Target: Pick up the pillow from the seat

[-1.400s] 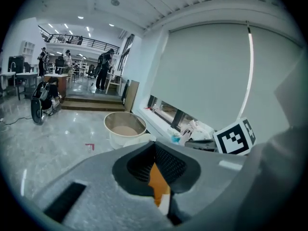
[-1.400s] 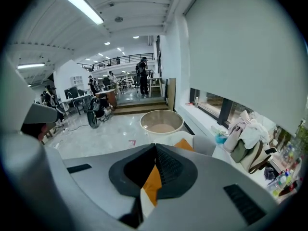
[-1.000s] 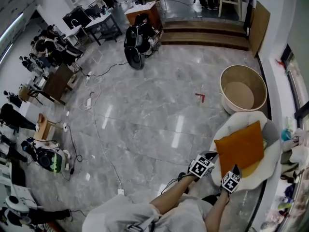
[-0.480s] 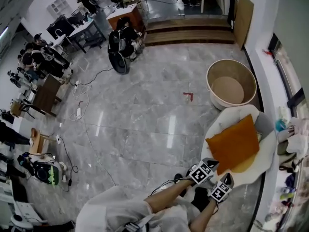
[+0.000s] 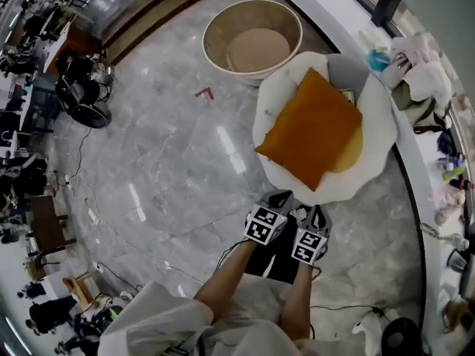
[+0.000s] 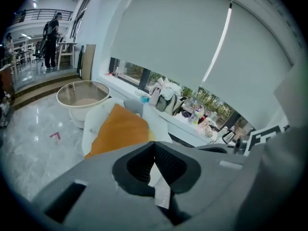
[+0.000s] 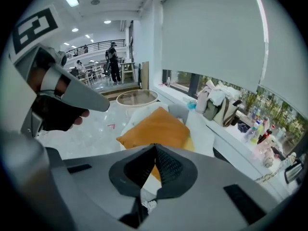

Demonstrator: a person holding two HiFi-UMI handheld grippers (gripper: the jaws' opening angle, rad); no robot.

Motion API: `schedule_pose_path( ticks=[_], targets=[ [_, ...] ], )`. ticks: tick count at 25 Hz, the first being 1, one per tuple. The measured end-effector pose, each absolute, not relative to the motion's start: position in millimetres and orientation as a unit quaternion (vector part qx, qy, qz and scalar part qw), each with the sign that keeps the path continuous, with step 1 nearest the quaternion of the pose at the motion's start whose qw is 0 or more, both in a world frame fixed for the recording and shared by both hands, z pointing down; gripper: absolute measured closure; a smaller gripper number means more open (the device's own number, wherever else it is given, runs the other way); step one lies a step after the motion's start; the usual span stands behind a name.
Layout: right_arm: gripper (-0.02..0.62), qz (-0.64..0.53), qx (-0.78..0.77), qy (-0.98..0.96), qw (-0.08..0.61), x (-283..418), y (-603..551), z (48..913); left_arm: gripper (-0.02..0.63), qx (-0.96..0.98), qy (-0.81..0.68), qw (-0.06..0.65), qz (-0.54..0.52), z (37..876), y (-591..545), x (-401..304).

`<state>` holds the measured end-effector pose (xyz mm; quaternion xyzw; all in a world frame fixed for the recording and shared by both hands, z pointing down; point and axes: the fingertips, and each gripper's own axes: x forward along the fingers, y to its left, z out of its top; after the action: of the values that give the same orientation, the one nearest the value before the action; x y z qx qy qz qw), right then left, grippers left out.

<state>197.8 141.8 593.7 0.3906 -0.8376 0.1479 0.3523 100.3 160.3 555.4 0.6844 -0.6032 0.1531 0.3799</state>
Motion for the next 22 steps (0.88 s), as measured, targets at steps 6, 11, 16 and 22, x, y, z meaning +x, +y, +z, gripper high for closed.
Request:
schedule_pose_path(
  ticks=[6, 11, 16, 22],
  targets=[
    [0.588, 0.183, 0.418, -0.815, 0.357, 227, 126, 622, 0.597, 0.674, -0.599, 0.394, 0.176, 587, 142, 98],
    [0.588, 0.242, 0.462, -0.784, 0.337, 239, 111, 639, 0.597, 0.672, -0.590, 0.408, 0.183, 602, 116, 109],
    [0.588, 0.267, 0.458, -0.786, 0.319, 217, 99, 649, 0.597, 0.687, -0.574, 0.401, 0.193, 611, 86, 118],
    [0.588, 0.308, 0.464, -0.770, 0.313, 213, 100, 679, 0.597, 0.710, -0.543, 0.377, 0.242, 631, 61, 107]
  ],
)
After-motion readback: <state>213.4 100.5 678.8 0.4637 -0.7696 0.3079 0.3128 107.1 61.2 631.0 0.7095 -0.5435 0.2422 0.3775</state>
